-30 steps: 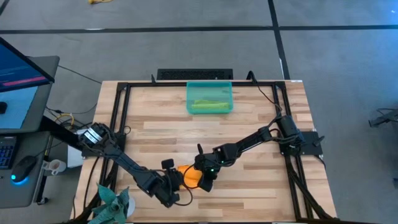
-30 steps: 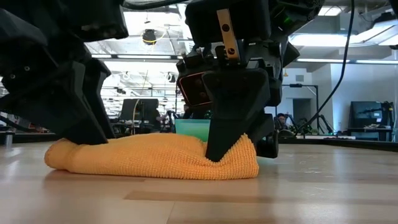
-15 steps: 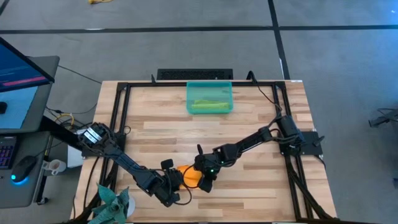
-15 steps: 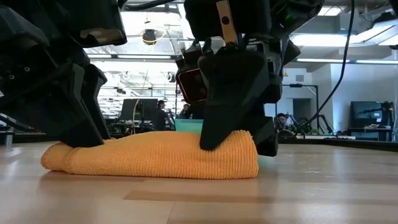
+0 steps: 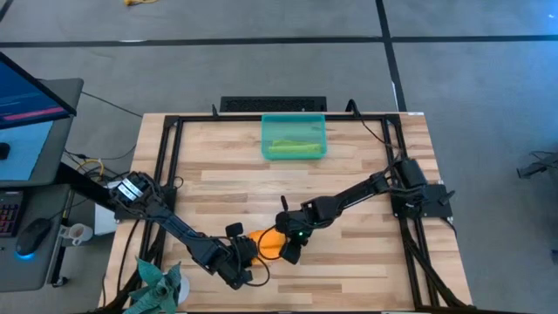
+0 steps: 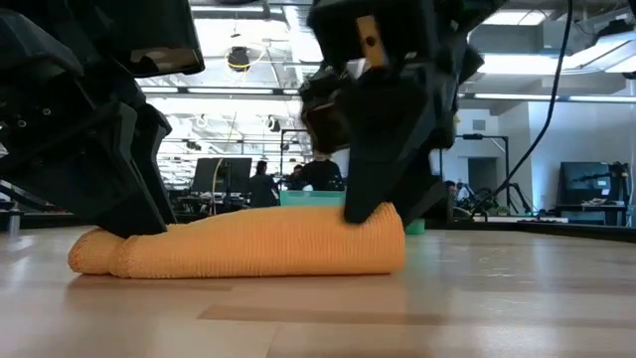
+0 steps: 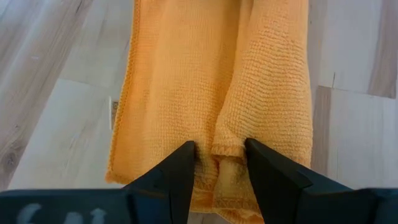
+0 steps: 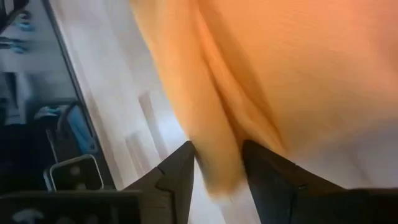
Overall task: Roll microfiber towels into tight, uniform cylinder then place into a basket
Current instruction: Roll the yellow microfiber towel
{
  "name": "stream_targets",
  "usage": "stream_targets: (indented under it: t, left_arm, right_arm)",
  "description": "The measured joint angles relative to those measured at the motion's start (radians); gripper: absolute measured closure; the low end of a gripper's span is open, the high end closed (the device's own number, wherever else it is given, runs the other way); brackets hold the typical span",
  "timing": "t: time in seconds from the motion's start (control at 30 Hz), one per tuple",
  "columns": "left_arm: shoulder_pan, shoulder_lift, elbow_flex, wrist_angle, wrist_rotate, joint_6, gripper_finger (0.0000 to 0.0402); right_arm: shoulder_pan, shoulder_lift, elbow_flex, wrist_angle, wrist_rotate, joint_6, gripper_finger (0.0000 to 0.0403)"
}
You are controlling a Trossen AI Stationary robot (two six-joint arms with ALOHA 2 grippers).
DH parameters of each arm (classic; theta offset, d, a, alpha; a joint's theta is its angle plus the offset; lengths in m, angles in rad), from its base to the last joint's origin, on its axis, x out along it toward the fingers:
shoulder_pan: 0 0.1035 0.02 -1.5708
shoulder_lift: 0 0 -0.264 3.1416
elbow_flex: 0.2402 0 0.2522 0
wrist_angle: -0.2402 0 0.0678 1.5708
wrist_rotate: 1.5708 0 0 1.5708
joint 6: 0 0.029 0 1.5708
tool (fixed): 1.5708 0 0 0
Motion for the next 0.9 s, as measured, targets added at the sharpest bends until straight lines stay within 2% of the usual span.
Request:
stream_targets:
  t: [0.17, 0.33, 0.5, 0.63, 0.8, 0.9]
  left_arm:
    - [0.005, 0.0, 0.0, -0.014, 0.003, 0.0, 0.0265]
    - [0.007, 0.0, 0.0, -0.027, 0.005, 0.0, 0.0265]
    - [0.007, 0.0, 0.0, -0.026, 0.005, -0.003, 0.0265]
    - [0.007, 0.0, 0.0, -0.026, 0.004, -0.003, 0.0265]
    - [0.007, 0.001, 0.0, -0.026, 0.003, -0.004, 0.0265]
    - [0.007, 0.001, 0.0, -0.025, 0.005, -0.008, 0.0265]
  right_arm:
    - [0.0, -0.071, -0.004, -0.148, 0.125, -0.029, 0.0245]
    - [0.01, -0.154, -0.002, -0.212, 0.211, -0.108, 0.0245]
    - [0.082, -0.184, 0.0, -0.122, 0.284, -0.208, 0.0247]
    - [0.131, -0.165, 0.0, -0.029, 0.294, -0.286, 0.0248]
    - [0.139, -0.109, 0.002, 0.077, 0.334, -0.343, 0.0248]
    - [0.126, -0.08, 0.002, 0.081, 0.336, -0.358, 0.0249]
